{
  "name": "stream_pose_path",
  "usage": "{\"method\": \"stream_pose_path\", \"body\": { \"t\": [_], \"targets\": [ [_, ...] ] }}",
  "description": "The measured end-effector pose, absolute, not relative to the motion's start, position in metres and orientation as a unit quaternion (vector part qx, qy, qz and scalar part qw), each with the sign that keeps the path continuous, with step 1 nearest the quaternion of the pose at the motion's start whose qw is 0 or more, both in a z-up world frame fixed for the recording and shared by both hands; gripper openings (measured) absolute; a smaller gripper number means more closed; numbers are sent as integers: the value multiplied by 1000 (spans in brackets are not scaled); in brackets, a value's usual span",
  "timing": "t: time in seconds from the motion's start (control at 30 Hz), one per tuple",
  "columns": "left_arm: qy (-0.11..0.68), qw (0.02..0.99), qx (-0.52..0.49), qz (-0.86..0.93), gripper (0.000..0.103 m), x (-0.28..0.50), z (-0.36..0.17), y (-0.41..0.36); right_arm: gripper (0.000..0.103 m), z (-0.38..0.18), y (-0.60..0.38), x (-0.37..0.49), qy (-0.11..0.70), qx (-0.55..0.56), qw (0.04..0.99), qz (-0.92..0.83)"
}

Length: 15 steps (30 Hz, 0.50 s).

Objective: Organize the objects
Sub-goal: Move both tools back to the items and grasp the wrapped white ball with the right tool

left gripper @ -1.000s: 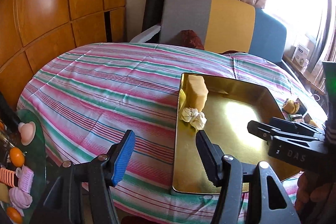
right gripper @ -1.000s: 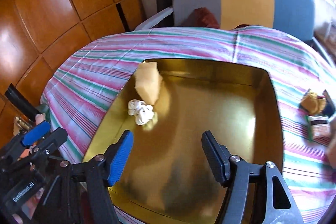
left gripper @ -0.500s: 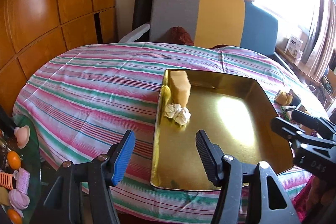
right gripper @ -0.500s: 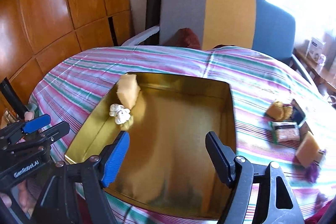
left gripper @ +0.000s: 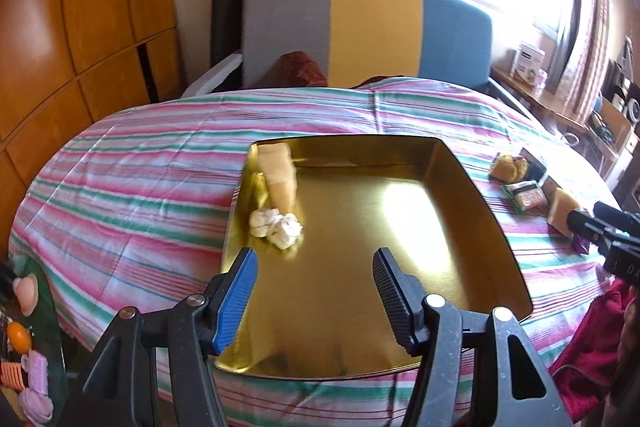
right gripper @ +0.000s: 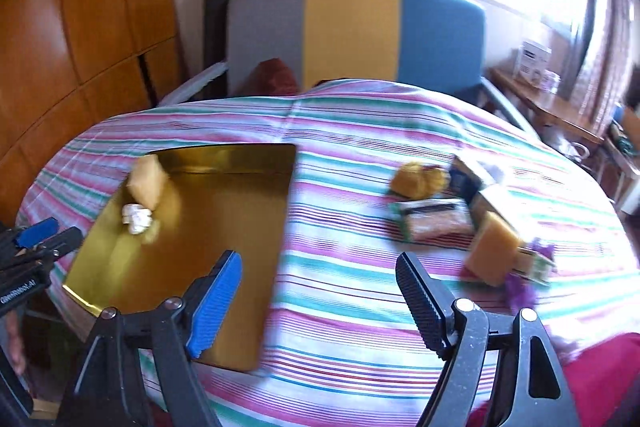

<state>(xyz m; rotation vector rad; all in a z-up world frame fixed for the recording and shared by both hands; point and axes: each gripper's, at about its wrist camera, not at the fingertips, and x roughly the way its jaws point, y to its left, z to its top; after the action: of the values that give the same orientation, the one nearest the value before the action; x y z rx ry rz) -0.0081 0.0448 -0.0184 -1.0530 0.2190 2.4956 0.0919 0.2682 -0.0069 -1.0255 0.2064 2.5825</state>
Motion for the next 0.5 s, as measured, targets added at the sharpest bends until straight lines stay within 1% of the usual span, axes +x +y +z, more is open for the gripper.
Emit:
{"method": "stream_pose_path", "body": {
  "t": [0.17, 0.5],
  "targets": [
    [97, 239, -376, 890, 61, -1, -16, 72, 83, 3, 314, 121, 92, -358, 226, 901],
    [129, 291, -373, 871, 61, 14, -16, 118, 85, 13, 404, 177, 142, -360, 320, 865]
  ]
}}
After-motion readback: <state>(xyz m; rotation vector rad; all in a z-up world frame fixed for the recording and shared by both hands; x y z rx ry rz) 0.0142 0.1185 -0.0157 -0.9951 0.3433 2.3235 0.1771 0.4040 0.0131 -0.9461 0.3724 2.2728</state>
